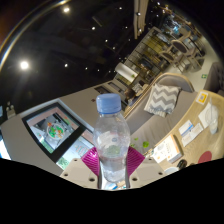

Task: Pour water

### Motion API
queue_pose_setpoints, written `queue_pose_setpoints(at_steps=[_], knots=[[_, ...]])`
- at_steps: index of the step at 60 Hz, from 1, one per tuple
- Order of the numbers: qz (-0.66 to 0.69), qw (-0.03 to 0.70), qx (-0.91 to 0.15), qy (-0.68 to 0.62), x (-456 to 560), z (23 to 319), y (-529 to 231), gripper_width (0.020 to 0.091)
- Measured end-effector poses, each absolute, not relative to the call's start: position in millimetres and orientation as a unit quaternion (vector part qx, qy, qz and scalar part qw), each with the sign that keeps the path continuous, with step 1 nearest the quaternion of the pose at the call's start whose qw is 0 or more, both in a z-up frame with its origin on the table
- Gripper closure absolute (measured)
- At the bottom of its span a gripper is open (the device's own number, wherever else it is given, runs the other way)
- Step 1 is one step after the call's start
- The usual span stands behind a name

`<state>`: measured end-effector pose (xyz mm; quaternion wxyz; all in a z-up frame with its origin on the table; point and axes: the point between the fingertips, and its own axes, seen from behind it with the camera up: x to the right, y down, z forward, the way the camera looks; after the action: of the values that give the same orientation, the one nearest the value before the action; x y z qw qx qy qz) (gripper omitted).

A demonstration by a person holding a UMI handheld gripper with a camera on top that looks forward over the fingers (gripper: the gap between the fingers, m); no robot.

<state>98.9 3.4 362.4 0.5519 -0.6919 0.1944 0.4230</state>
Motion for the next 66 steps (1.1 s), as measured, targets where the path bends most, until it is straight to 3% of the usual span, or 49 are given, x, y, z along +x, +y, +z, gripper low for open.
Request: queue_pose_setpoints(at_steps=[6, 12, 18, 19, 23, 27, 33, 47, 53, 66], knots=[[0.297, 0.612, -0.722, 0.129, 142, 359, 11, 0.0795], [0.174, 0.636, -0.747, 0.081, 186, 333, 14, 0.0794], [0.070, 0.632, -0.770, 0.052, 223, 288, 18, 0.0795], [0.057, 0.630, -0.773, 0.044, 240, 266, 15, 0.0795], [0.012, 0.603, -0.797, 0.031, 246, 232, 18, 0.0795], [-0.007, 0.582, -0.813, 0.026, 258, 186, 18, 0.0794], [0.002, 0.556, -0.830, 0.041, 263, 139, 15, 0.0794], [-0.012, 0.523, -0.851, 0.037, 271, 70, 1, 0.0780], [-0.011, 0.544, -0.838, 0.043, 271, 72, 1, 0.0762], [-0.010, 0.520, -0.852, 0.056, 273, 66, -5, 0.0604]])
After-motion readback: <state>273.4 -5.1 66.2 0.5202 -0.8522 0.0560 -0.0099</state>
